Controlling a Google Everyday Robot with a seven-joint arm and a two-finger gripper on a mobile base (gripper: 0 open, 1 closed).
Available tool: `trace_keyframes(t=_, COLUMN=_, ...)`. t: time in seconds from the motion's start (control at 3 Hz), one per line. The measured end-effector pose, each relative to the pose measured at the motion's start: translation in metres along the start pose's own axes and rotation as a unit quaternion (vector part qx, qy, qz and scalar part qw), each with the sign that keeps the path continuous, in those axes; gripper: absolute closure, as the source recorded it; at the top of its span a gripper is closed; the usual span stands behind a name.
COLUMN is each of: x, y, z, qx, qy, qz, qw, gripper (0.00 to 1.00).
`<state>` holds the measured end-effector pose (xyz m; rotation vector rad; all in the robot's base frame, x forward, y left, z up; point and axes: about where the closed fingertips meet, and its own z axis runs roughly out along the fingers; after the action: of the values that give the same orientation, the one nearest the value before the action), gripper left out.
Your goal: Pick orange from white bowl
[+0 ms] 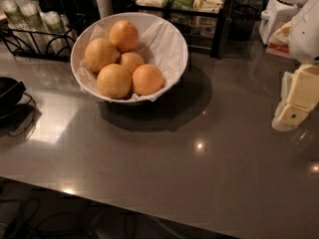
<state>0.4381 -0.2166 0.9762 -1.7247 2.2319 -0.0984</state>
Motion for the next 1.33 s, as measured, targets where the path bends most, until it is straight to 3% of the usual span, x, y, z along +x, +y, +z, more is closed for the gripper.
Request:
trace_keyframes(t=0.67, x=-0.013, y=-0.003, z=0.007, qx=0.002, qy=-0.013, qz=-0.013, qw=0.9998, gripper=0.00)
trace_keyframes(t=1.33, x=-0.066, y=-0.010, z=0.031, qx=-0.006, qy=-0.061, qz=-0.065, qw=0.9960, gripper=0.00)
